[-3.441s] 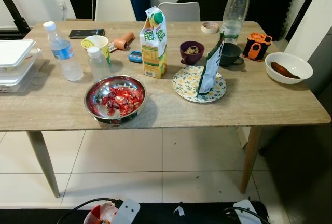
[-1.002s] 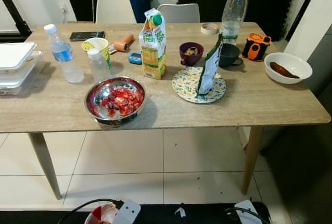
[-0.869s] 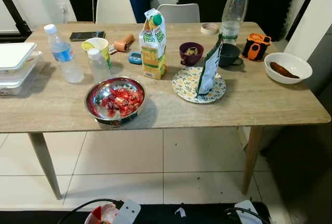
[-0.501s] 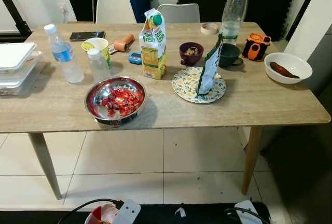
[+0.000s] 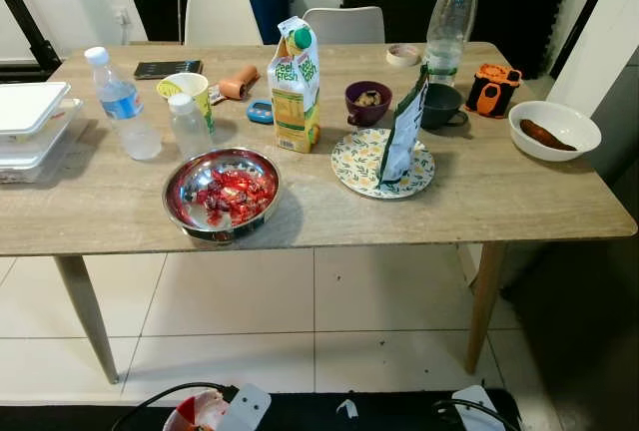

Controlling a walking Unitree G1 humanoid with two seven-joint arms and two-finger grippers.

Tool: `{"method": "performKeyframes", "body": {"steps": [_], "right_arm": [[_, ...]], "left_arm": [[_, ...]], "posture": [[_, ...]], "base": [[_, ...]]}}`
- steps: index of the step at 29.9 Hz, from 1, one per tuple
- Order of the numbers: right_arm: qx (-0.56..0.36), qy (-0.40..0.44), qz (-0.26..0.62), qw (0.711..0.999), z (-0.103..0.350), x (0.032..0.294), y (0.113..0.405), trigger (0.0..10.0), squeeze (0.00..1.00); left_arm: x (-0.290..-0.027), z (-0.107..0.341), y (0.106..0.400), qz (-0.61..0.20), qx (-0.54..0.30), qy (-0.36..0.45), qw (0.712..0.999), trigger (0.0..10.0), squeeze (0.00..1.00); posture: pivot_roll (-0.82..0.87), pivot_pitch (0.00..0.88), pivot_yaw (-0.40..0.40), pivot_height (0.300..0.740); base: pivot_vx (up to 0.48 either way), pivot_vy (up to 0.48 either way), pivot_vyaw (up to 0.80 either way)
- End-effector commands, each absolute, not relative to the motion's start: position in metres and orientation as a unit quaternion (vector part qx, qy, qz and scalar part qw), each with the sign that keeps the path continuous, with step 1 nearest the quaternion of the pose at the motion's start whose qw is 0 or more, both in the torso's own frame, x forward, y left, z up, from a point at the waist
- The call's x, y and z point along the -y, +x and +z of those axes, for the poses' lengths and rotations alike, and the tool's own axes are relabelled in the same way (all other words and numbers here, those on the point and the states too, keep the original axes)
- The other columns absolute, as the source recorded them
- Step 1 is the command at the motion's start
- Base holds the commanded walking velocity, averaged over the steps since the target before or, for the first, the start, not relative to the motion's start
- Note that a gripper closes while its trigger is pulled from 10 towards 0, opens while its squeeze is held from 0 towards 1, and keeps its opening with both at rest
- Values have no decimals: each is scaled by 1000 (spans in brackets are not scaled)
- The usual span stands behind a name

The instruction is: Restocking fridge

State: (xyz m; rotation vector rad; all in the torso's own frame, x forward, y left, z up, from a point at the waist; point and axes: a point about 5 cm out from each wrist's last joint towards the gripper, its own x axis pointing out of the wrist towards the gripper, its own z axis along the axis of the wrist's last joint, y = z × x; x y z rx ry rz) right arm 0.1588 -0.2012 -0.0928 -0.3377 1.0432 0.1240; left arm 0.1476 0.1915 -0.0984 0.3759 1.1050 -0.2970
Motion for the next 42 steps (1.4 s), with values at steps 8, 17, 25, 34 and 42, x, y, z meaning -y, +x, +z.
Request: {"method": "performKeyframes", "body": {"steps": [8,17,25,34,42], "right_arm": [[-518,-152,60,839,-99,198,145,10000,0],[-519,-153,61,839,-99,199,144,10000,0],[-518,-155,61,839,-99,199,144,10000,0],[-519,-153,60,839,-99,200,144,10000,0],[-520,-153,60,839,-99,200,144,10000,0]], "left_arm": [[-189,-106,128,-150,-550,174,803,10000,0],[-190,-106,127,-150,-551,176,802,10000,0],[-191,-106,127,-150,-551,177,802,10000,0],[-190,-106,128,-152,-549,177,802,10000,0],[-191,-106,128,-151,-551,176,802,10000,0]], "posture": [[-55,115,9,740],[-55,116,9,740],[-55,115,8,740],[-58,115,11,740],[-56,117,11,740]], "base": [[0,0,0],[0,0,0],[0,0,0],[0,0,0],[0,0,0]]}}
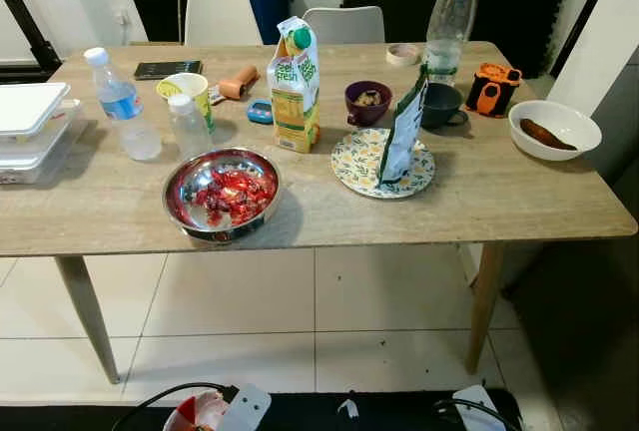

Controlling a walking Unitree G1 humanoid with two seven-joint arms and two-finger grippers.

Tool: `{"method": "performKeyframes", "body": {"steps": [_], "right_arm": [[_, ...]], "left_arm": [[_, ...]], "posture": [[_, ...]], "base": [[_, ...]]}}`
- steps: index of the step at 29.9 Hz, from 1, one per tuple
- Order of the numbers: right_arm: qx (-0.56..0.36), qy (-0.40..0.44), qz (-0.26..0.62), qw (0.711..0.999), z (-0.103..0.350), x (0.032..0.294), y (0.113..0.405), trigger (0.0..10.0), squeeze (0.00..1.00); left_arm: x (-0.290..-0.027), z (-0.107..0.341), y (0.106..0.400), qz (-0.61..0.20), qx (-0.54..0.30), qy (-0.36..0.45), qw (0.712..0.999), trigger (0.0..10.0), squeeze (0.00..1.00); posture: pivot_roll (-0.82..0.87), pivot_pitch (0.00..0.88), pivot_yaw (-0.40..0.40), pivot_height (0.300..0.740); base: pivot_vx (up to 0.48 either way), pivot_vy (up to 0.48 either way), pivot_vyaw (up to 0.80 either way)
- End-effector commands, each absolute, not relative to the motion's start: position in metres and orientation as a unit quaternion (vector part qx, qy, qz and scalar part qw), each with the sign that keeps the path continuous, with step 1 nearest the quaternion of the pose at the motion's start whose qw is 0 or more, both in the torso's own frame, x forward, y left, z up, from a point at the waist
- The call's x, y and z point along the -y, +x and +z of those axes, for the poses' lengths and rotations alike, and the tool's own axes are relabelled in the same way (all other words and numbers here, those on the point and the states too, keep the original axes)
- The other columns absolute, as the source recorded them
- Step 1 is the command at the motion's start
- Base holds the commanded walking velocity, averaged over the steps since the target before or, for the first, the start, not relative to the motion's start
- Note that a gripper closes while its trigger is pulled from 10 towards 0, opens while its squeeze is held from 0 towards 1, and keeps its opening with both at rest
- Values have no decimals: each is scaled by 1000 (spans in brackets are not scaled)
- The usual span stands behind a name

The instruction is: Restocking fridge

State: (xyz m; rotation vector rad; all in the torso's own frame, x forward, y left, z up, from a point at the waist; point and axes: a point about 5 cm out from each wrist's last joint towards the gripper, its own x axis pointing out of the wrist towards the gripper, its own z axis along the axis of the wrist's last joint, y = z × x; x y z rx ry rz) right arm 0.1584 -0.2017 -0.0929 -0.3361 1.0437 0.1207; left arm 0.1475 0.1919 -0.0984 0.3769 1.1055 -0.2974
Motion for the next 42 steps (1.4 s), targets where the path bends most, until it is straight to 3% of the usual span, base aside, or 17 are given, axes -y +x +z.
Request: {"method": "performKeyframes", "body": {"steps": [1,42], "right_arm": [[-520,-153,60,838,-99,200,144,10000,0],[-522,-154,62,836,-100,200,142,10000,0]], "left_arm": [[-191,-106,127,-150,-551,176,802,10000,0],[-186,-107,127,-151,-550,170,803,10000,0]], "posture": [[-56,117,11,740],[-55,114,4,740]], "base": [[0,0,0],[0,0,0]]}}
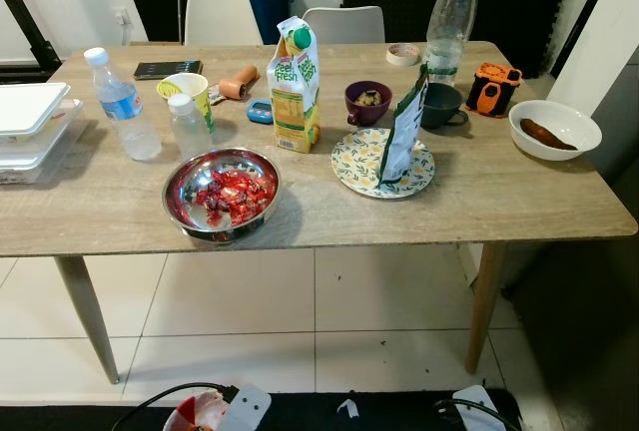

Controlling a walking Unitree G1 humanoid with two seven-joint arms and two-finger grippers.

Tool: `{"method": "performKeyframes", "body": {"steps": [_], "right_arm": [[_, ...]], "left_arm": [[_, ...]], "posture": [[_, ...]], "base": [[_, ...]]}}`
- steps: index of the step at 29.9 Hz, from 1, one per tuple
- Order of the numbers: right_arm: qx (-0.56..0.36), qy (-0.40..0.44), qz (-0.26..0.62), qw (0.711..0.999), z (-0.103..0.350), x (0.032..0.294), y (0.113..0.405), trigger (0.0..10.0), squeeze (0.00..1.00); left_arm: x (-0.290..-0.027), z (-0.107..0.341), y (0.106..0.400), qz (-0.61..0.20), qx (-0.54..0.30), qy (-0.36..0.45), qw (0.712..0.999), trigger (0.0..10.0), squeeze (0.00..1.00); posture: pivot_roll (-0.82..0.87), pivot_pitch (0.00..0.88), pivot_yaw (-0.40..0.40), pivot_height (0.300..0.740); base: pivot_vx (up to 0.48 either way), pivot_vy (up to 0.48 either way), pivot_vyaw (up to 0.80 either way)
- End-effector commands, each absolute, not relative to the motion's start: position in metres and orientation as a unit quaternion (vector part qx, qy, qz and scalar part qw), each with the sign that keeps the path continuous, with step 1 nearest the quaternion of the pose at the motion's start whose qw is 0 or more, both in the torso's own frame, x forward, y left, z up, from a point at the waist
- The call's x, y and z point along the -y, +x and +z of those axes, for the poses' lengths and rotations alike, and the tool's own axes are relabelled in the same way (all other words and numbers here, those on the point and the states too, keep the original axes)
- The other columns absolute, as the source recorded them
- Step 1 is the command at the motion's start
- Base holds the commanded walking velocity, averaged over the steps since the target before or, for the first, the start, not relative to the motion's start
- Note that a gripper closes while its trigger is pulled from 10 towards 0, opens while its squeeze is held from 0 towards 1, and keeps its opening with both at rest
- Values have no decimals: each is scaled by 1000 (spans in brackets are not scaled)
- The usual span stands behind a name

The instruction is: Restocking fridge

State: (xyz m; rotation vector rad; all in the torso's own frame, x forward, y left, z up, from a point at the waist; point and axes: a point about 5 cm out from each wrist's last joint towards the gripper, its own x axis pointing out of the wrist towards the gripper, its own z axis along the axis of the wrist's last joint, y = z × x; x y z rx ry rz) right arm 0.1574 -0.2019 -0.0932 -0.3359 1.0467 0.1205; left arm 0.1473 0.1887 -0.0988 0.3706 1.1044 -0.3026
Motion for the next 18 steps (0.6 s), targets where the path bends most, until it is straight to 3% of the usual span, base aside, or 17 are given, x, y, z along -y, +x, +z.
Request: {"method": "performKeyframes", "body": {"steps": [1,18], "right_arm": [[-522,-154,62,836,-100,200,142,10000,0],[-524,-157,64,835,-100,200,141,10000,0]], "left_arm": [[-186,-107,127,-151,-550,170,803,10000,0],[-187,-106,127,-152,-550,172,803,10000,0]], "posture": [[-55,114,4,740],[-52,113,1,740]], "base": [[0,0,0],[0,0,0]]}}
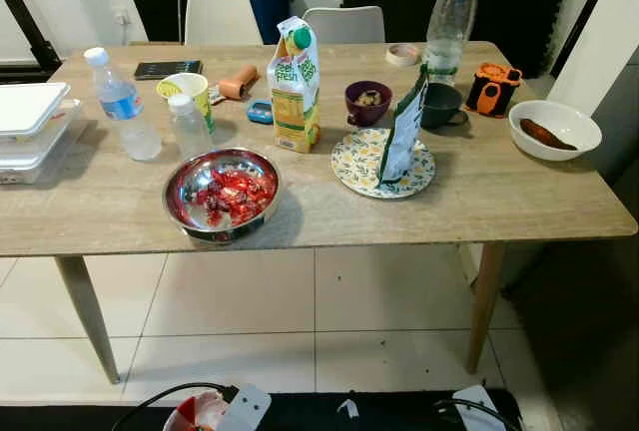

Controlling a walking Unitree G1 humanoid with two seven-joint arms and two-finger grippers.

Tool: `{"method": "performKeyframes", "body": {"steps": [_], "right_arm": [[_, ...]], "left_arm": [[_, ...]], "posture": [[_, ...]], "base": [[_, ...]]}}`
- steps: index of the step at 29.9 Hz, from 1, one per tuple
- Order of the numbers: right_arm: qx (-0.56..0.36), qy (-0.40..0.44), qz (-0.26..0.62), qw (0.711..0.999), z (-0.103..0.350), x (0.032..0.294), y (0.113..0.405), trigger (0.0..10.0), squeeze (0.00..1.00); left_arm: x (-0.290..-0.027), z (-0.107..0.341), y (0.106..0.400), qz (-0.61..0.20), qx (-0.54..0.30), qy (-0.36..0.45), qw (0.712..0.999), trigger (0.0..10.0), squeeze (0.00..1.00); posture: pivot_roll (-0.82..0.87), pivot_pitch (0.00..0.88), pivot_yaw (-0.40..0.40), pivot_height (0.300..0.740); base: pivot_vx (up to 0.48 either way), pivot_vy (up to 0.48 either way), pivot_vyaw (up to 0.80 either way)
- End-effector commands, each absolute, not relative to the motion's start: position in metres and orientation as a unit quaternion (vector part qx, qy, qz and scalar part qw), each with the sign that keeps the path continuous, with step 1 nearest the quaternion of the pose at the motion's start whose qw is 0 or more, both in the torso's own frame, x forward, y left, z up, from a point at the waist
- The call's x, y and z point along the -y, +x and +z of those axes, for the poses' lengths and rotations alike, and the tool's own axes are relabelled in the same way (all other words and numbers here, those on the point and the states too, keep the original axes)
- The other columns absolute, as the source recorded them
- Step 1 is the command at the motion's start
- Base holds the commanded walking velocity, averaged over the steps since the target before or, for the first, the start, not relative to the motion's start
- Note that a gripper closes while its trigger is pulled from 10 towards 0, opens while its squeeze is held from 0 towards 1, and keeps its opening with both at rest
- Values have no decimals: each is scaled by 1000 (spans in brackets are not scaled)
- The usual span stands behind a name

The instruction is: Restocking fridge

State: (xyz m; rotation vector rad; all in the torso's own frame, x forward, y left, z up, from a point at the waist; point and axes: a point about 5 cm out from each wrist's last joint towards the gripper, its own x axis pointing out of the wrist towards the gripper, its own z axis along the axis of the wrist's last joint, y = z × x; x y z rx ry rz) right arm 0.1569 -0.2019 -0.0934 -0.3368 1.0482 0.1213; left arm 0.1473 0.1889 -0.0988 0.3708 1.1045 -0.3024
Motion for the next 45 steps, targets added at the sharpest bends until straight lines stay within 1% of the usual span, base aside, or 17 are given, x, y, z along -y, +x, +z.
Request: {"method": "performKeyframes", "body": {"steps": [1,45], "right_arm": [[-524,-158,65,835,-100,200,141,10000,0],[-524,-158,65,834,-100,200,141,10000,0]], "left_arm": [[-187,-106,127,-151,-550,172,803,10000,0],[-184,-107,127,-152,-551,164,804,10000,0]], "posture": [[-52,113,1,740],[-51,108,-4,740]], "base": [[0,0,0],[0,0,0]]}}
